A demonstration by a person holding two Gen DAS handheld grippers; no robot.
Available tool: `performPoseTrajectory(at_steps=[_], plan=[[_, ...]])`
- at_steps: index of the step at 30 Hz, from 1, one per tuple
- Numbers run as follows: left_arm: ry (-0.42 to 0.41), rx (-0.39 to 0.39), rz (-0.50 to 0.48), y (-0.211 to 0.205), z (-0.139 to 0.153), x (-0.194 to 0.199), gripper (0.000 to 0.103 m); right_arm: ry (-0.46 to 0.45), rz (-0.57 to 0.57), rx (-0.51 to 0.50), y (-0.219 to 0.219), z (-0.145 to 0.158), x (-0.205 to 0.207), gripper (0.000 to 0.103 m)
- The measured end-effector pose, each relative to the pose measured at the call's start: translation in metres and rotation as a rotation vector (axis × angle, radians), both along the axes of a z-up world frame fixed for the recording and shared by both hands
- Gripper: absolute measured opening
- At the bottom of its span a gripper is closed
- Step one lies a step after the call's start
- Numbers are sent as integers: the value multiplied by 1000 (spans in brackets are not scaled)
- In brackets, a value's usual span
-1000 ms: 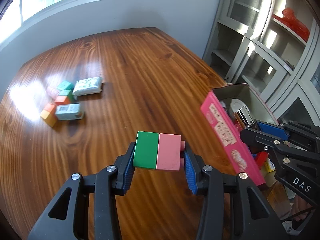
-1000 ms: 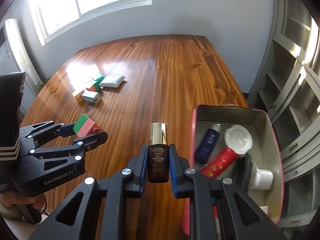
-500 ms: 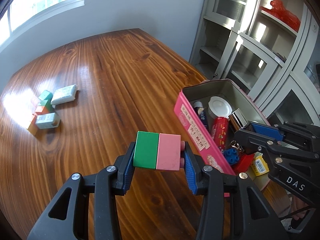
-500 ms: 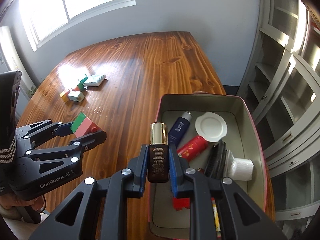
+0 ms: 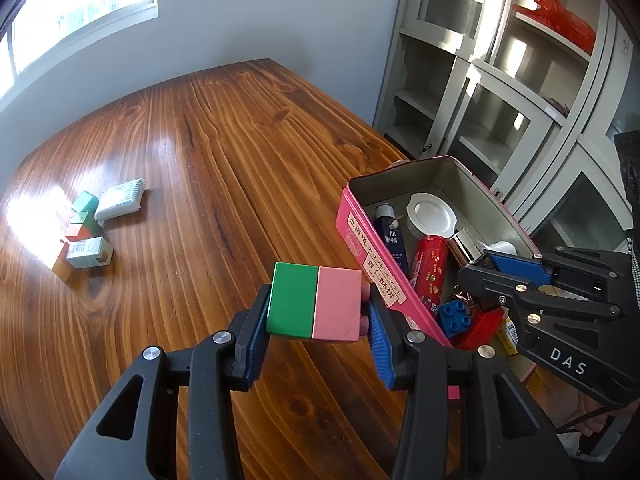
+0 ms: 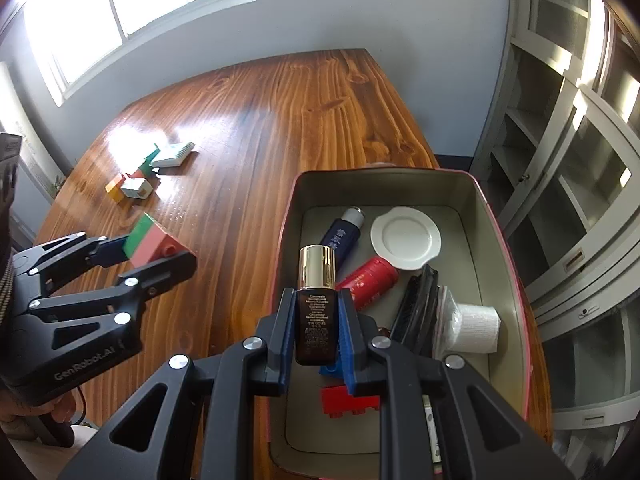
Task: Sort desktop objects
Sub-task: 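Lift the green-pink brick and brown bottle and carry them over the tin box, then open both tools to drop the brick and brown bottle into the box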
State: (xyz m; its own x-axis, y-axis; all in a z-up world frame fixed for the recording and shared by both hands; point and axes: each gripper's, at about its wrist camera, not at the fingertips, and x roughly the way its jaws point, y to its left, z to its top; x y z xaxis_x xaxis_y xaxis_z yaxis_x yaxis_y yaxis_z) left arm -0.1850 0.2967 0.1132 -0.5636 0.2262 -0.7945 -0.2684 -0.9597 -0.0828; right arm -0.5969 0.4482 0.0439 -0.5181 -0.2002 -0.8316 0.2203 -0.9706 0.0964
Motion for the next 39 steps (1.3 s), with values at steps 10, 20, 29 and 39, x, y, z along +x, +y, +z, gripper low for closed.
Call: performPoseTrajectory(at_steps=[10,20,29,39], plan=[[4,3,-3,11,1,-4,47,-34,-34,-5,17,-8,-5,22],[15,17,-36,33,6,-9,47,-61,-64,-15,39,-16,-2,22],[19,25,-92,61,10,-17,47,-75,-126,-42,62,-21,-1,25],[-13,25,-150,87,5,-19,47,-71,-159,-53,78,-23,3,25]])
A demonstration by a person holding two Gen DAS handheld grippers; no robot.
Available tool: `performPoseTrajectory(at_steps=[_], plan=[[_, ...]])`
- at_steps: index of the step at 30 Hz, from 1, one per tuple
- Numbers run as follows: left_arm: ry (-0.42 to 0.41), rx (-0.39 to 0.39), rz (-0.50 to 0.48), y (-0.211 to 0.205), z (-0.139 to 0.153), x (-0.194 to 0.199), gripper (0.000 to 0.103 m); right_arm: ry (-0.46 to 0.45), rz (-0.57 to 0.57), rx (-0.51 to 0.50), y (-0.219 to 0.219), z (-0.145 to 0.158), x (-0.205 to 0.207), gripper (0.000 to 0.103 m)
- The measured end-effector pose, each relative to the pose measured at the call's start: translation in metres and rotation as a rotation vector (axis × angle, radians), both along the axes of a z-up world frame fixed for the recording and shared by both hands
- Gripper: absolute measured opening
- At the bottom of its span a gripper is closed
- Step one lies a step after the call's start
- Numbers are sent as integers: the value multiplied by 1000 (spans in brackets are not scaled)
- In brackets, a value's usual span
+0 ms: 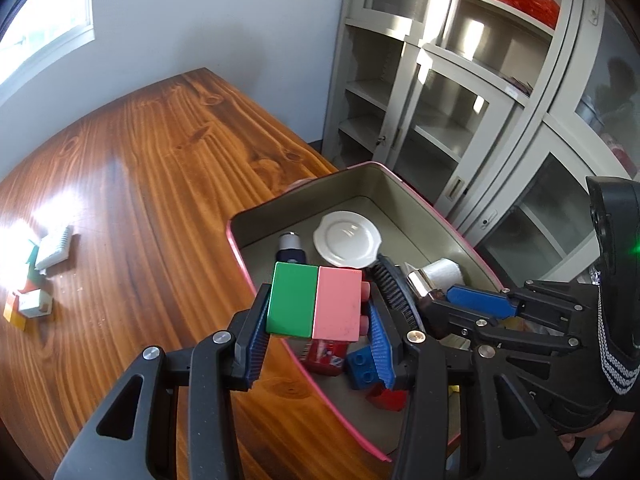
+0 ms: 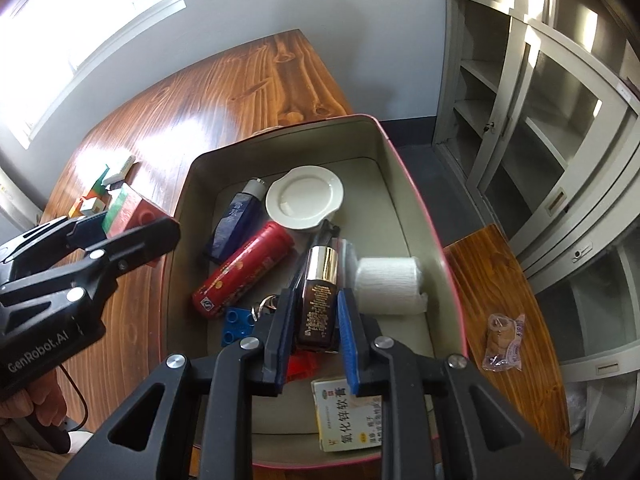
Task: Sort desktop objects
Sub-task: 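Open both tools to drop the brick and brown bottle into the box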
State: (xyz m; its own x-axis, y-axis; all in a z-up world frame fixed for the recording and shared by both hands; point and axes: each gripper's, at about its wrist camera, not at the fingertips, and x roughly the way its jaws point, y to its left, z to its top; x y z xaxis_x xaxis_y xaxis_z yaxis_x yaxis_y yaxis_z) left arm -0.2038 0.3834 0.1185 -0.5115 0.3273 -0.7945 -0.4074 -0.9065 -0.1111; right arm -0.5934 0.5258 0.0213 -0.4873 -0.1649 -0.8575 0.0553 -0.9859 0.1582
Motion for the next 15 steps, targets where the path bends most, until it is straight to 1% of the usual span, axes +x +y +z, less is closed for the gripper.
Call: performPoseTrajectory(at_steps=[5,9,12,15], plan=[[-32,0,-4,7,-4,-3,48,12,14,10,-2,2,2,25],[-41,3,0,6,-6,-3,48,25,18,16,-3,5,3,25],[-47,7,-1,5,-6,-1,59,31,14,15,-4,6,4,33],[-40,10,4,3,-5,0,60,43,16,18,-6,8,6,38]])
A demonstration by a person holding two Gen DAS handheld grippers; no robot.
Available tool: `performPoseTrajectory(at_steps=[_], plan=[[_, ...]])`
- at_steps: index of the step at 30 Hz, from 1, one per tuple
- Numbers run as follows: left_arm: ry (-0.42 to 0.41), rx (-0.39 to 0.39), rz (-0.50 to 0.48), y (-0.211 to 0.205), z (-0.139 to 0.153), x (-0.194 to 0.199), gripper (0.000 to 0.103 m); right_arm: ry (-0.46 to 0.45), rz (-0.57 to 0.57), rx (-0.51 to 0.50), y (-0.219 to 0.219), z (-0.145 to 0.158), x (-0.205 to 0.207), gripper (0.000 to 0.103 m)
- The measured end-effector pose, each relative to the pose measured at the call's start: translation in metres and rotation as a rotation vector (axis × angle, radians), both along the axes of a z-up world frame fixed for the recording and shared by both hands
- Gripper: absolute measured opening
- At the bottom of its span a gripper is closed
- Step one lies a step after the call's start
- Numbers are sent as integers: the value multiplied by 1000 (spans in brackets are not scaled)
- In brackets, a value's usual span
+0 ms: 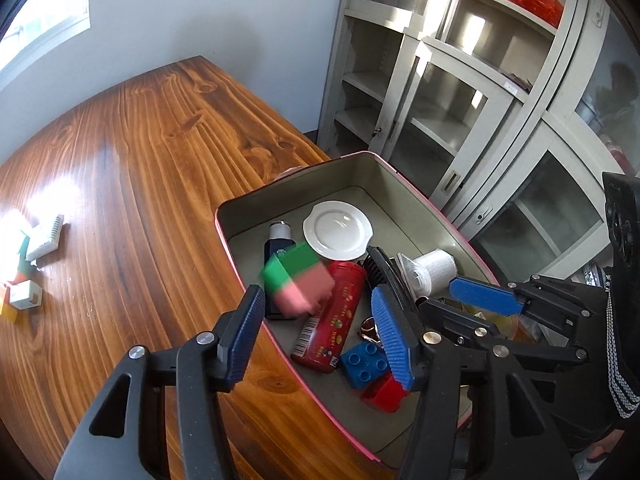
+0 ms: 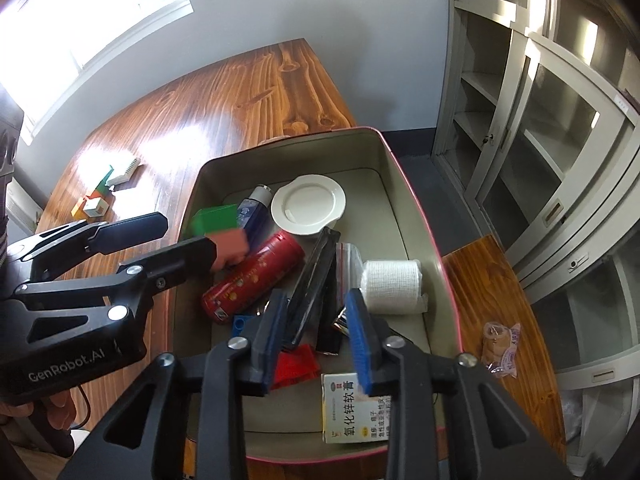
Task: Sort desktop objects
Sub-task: 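Open both tools to drop the brick and brown bottle into the box, then move both open tools back to the remaining items on the table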
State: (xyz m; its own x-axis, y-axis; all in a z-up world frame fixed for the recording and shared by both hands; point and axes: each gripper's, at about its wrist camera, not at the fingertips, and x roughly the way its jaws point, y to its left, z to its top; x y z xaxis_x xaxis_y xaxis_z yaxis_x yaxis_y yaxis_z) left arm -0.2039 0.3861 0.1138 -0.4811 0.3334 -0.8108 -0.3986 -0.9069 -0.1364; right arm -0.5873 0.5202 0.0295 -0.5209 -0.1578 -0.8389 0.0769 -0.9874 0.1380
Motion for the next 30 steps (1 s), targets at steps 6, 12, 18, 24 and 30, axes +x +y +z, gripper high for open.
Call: performPoseTrajectory(at_steps=[6,12,18,24,30], plan=[[-10,9,28,-13,-2,1,60,-1,15,5,-10,0,1,42],[-26,6,75,-28,-5,0,60,12,36,12,-22,3,3,53],[-33,-13,93,-40,-8,1,60,14,31,8,-31,2,4,57],[-61,-18,119,-58,-15,-2,60,15,56,10,-48,2,1,61],[-70,-12,173,-82,-18,-6,68,12,86,27,-67,1,-3,62]])
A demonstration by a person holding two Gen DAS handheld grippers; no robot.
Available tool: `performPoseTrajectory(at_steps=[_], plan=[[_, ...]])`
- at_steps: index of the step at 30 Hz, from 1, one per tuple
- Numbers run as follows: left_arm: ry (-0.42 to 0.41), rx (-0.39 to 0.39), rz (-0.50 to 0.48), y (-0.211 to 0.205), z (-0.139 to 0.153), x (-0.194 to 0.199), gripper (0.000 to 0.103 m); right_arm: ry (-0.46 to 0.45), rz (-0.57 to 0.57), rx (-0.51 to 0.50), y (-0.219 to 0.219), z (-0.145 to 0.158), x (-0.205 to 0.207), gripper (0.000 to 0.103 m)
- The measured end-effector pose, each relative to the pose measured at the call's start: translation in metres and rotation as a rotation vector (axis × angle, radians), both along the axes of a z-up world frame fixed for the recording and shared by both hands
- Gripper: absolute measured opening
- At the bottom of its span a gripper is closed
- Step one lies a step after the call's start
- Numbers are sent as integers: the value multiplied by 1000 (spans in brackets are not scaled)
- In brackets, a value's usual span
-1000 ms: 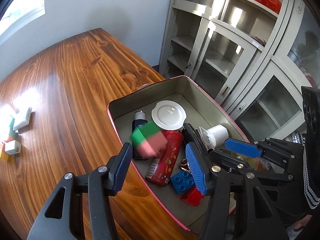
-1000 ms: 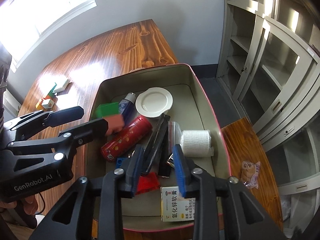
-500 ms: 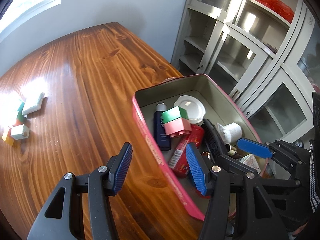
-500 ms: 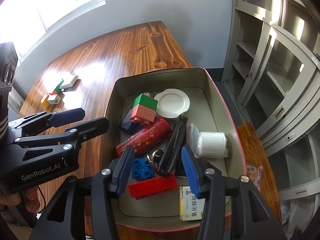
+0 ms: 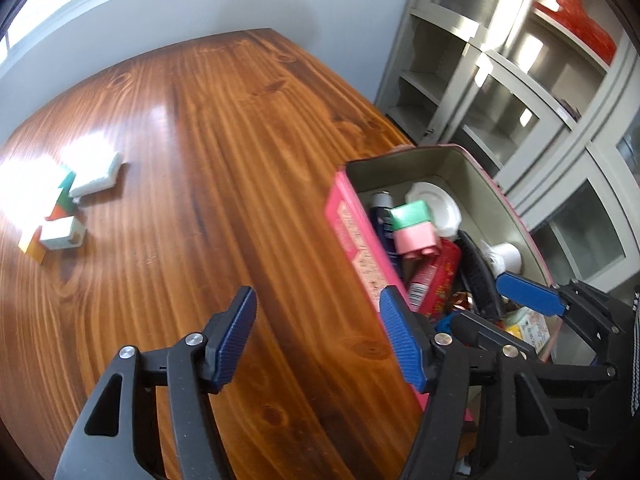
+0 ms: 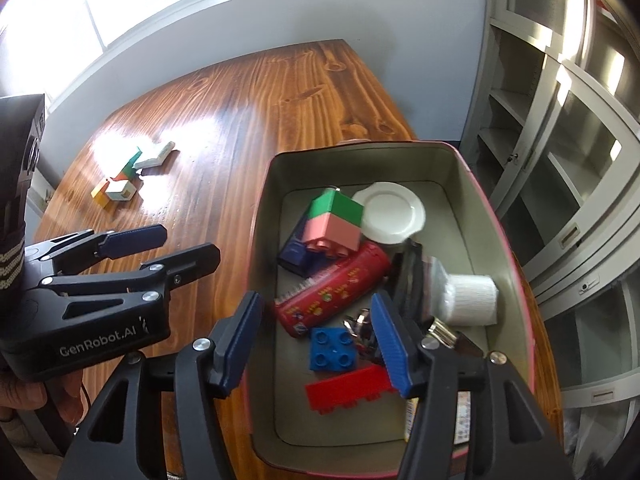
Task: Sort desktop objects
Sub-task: 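Move both open tools back to the remaining items on the table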
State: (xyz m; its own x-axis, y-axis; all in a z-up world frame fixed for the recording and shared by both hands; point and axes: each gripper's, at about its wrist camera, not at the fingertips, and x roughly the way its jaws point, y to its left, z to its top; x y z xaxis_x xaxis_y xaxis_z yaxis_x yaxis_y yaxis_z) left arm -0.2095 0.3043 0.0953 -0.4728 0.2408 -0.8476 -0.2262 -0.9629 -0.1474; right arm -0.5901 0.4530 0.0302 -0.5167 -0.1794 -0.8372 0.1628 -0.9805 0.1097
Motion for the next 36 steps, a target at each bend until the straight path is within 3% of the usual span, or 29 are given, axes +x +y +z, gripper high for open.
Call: performPoseTrajectory(at_steps=[36], plan=[[-34,10,173,-141,-11,11,68,4,129,29,-127,0,-7,70]])
